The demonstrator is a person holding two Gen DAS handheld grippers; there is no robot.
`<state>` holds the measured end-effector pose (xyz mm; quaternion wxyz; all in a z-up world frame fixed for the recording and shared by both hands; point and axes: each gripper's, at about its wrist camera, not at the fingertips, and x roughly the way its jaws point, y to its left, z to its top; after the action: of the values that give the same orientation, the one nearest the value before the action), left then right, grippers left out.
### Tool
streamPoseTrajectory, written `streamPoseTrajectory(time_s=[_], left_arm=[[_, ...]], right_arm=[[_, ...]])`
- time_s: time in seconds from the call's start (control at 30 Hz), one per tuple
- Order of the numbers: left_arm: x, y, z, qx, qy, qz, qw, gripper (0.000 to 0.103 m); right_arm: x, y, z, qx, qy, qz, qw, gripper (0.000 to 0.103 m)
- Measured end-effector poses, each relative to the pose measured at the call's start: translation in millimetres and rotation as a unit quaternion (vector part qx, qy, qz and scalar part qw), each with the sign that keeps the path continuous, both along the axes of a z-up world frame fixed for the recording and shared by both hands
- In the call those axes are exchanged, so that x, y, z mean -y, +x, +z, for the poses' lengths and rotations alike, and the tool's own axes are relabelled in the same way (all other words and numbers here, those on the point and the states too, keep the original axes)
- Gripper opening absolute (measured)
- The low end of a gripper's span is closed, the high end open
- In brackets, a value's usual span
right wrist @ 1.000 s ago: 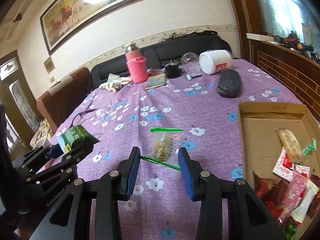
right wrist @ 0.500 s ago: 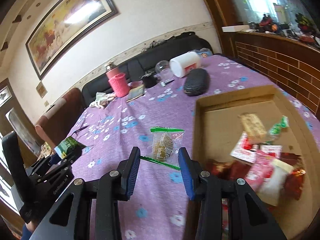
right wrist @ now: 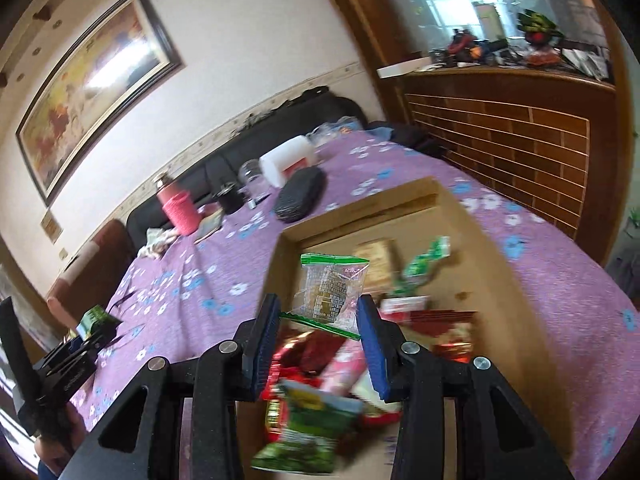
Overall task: Organize snacks
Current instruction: 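Lower both grippers into the tray and open them to release the snacks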
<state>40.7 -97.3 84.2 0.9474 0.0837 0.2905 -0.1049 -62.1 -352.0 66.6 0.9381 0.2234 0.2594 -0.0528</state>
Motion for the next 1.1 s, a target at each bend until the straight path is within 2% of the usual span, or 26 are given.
streamPoseTrajectory(time_s=[0.33, 0.57, 0.73, 0.9, 1.1], left_arm=[[66, -11, 11, -0.039, -0.028, -0.076, 0.9960, 0.036], [143, -24, -1, -0.061, -0.023, -0.144, 0.9875, 0.036], [177, -30, -13, -0.076, -0.021, -0.175, 0.9815, 0.036], [188, -28, -28, -0.092, -0.018, -0.183, 0.9787, 0.036], [188, -22, -43, -0.109, -0.017, -0.184, 0.9767, 0.036]], right_arm=[[32, -3, -12, 0.006, 0.018, -0.030, 0.999, 0.042], [40, -1, -20, 0.003, 0.035, -0.033, 0.999, 0.042], [39, 2, -24, -0.010, 0.029, -0.036, 0.999, 0.042], [39, 4, -27, -0.022, 0.024, -0.040, 0.999, 0.042], [30, 6, -25, -0.031, -0.010, -0.044, 0.998, 0.042]])
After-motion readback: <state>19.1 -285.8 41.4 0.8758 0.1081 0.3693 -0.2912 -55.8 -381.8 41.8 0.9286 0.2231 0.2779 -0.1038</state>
